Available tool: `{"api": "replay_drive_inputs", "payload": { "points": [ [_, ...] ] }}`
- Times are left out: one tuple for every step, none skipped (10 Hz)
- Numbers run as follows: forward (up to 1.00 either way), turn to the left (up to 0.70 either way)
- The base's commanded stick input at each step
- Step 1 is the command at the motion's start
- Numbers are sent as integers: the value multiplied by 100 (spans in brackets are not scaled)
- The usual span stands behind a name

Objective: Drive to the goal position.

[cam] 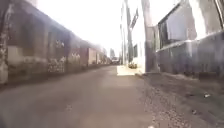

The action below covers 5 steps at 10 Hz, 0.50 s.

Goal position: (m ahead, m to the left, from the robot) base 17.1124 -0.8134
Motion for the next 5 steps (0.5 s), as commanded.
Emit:
{"api": "replay_drive_inputs", "payload": {
  "points": [
    [100,0],
    [100,0],
    [100,0],
    [100,0],
    [100,-14]
  ]
}}
